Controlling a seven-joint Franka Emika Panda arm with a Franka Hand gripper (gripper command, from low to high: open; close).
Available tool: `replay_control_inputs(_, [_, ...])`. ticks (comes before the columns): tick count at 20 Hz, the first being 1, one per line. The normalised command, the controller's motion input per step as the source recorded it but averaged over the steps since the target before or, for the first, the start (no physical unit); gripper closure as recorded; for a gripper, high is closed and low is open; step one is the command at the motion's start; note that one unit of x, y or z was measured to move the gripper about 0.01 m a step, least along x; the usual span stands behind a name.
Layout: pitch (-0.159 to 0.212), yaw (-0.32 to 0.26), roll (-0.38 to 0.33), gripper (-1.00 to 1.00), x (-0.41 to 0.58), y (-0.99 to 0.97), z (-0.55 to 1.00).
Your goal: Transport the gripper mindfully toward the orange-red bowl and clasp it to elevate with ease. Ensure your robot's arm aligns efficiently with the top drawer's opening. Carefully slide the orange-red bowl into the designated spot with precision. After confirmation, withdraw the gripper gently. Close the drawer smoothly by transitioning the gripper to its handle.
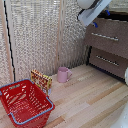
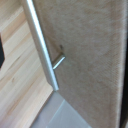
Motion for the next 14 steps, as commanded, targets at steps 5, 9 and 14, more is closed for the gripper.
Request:
replay_control_inputs(5, [-0.044, 0.057, -0.287, -1.00, 0.000, 0.43, -0.62])
replay_control_inputs(9, [-0.111, 0.165, -0.295, -1.00, 0.007, 0.01, -0.30])
replay_control_inputs(14, [-0.138, 0.267, -0.146, -1.00, -0.042, -0.25, 0.13])
